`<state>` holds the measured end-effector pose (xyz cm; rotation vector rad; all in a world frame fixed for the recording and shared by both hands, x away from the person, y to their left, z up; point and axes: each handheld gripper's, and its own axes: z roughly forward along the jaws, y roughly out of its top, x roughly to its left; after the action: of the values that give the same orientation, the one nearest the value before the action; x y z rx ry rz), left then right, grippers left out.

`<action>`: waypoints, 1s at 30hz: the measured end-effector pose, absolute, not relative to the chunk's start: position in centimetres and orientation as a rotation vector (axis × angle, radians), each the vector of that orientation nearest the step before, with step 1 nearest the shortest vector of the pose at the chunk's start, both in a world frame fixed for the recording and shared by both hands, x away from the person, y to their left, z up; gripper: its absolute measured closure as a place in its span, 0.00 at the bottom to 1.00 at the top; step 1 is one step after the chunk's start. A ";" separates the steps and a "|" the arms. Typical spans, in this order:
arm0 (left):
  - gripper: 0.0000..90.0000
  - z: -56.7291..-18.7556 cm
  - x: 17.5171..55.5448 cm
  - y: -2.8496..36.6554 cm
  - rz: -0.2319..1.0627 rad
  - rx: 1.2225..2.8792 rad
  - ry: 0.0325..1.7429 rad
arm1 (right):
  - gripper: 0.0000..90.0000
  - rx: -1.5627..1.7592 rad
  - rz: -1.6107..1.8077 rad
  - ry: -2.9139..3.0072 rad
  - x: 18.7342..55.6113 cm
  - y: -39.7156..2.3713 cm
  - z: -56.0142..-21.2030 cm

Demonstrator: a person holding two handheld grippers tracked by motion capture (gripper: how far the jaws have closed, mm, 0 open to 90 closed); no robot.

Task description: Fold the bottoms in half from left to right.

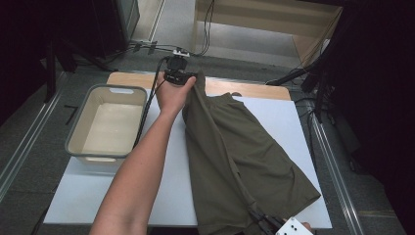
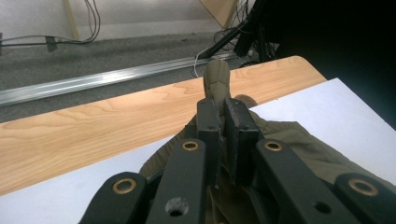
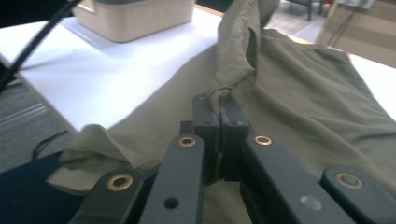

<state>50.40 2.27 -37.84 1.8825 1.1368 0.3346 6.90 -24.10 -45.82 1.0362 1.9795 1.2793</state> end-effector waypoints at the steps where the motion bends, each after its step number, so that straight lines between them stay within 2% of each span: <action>1: 0.94 -37.9 50.4 2.1 0.332 1.884 1.134 | 0.96 1.043 1.273 1.975 6.9 -24.5 -45.9; 19: 0.94 -38.8 50.5 -1.5 0.314 1.911 1.093 | 0.96 1.174 1.190 1.888 7.3 -30.2 -47.0; 30: 0.93 -39.5 50.3 -2.5 0.257 1.916 1.046 | 0.96 1.292 1.102 1.806 8.1 -32.9 -47.9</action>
<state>50.34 -2.49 -39.46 1.9160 1.0463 0.2568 8.07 -32.92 -47.92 1.2917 1.8061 1.1025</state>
